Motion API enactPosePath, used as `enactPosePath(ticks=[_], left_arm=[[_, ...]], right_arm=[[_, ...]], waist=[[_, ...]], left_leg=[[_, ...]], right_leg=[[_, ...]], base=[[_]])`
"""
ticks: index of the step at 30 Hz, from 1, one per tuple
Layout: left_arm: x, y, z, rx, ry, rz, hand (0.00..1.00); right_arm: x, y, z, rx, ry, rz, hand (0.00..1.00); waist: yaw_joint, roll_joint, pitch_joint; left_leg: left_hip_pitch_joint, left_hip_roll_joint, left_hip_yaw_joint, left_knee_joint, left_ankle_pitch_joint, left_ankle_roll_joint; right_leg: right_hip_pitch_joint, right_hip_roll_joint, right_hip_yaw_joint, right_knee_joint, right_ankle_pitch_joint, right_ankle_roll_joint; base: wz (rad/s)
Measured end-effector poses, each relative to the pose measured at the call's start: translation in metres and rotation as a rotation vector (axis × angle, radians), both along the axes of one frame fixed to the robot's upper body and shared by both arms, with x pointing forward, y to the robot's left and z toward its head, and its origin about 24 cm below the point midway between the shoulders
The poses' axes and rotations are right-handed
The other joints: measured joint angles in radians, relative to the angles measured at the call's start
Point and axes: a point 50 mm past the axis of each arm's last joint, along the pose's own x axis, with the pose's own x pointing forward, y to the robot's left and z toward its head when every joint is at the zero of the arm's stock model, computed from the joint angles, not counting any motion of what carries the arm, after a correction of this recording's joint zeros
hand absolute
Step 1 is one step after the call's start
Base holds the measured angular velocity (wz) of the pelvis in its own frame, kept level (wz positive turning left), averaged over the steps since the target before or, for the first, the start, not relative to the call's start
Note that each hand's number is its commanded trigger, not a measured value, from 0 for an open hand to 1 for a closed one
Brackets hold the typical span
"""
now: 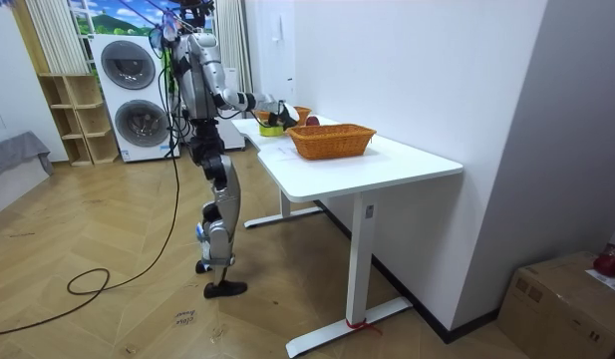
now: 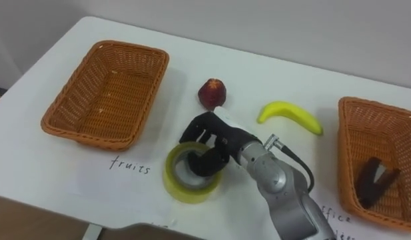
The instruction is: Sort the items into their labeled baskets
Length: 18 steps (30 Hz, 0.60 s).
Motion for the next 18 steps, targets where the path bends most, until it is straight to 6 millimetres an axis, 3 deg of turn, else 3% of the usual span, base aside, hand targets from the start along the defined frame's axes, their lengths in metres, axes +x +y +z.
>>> enactPosePath(ticks=[6,18], left_arm=[[-0.012,0.004,-0.002,0.013,0.022,0.031,0.00],[-0.024,0.012,-0.002,0.005,0.051,0.039,0.00]], right_arm=[[0.003,-0.006,0.018,0.062,-0.068,-0.026,1.00],[0.003,-0.038,0.042,0.116,-0.202,-0.148,1.00]], waist=[[-0.026,-0.014,-0.0045],[-0.061,-0.016,-0.0052]], left_leg=[[0.016,0.000,0.005,-0.002,0.000,0.000],[0.024,0.002,0.025,-0.010,0.000,0.001]], right_leg=[[0.013,-0.001,0.015,0.000,0.000,0.000],[0.015,0.005,0.015,0.004,0.002,0.001]], base=[[-0.02],[-0.02]])
